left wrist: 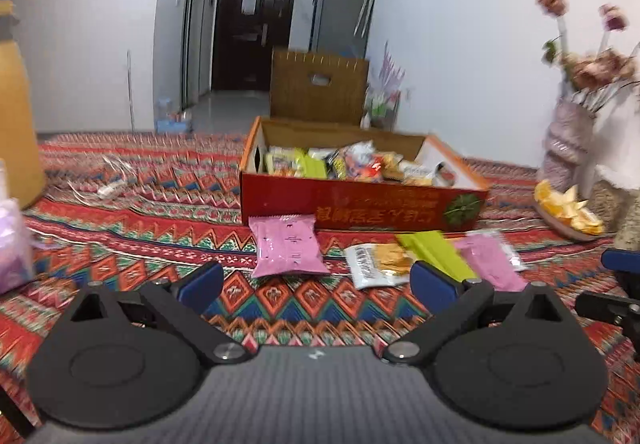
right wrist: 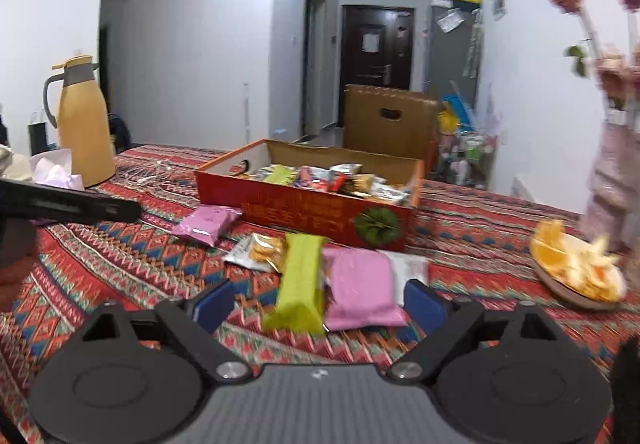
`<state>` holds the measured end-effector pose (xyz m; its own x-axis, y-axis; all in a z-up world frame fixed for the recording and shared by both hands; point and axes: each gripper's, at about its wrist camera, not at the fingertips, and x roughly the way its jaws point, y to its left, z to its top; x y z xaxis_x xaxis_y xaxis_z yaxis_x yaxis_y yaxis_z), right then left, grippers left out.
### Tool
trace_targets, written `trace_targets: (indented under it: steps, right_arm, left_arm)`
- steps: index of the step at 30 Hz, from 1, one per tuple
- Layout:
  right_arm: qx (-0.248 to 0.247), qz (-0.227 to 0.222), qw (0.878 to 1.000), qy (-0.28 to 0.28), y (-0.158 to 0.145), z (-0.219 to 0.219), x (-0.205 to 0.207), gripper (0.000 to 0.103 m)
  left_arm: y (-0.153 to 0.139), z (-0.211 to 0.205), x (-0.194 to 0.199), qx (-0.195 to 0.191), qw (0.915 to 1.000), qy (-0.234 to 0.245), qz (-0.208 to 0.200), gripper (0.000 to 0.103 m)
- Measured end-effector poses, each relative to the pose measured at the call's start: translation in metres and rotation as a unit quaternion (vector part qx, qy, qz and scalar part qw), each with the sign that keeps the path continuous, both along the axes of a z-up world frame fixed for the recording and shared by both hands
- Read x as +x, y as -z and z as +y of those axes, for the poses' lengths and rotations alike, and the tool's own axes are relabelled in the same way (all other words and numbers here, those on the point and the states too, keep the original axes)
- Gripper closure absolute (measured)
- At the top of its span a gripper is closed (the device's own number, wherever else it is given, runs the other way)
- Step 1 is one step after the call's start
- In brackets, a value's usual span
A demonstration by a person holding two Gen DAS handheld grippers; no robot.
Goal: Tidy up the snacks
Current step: 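Grasp a pink packet with left tool while right tool grasps a yellow-green bar, then carry the pink packet and yellow-green bar into the box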
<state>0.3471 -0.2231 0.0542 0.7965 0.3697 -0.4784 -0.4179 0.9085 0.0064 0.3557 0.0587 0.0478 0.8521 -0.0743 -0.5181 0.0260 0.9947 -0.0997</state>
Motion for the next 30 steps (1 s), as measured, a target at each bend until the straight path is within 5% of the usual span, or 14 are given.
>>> trace_targets:
  steps: [7, 11, 15, 17, 30]
  right_arm:
    - [-0.009, 0.046, 0.998, -0.04, 0.032, 0.045, 0.079, 0.042]
    - [-0.018, 0.072, 0.997, -0.029, 0.057, 0.059, 0.107, 0.052]
    - [-0.016, 0.079, 0.996, -0.028, 0.072, 0.063, 0.112, 0.054]
    - [-0.016, 0.081, 0.996, -0.027, 0.075, 0.064, 0.112, 0.065]
    - [0.006, 0.082, 0.996, -0.039, 0.066, 0.059, 0.093, 0.07]
  left_arm:
    - [0.041, 0.006, 0.088, -0.001, 0.9997, 0.02, 0.013, 0.005]
    - [0.063, 0.013, 0.111, -0.01, 0.9998, 0.002, 0.016, 0.023]
    - [0.07, 0.018, 0.119, -0.028, 0.999, -0.004, 0.035, 0.039]
    - [0.071, 0.02, 0.119, -0.033, 0.9988, -0.005, 0.037, 0.039]
    - [0.065, 0.013, 0.096, -0.001, 0.9991, 0.018, 0.037, 0.042]
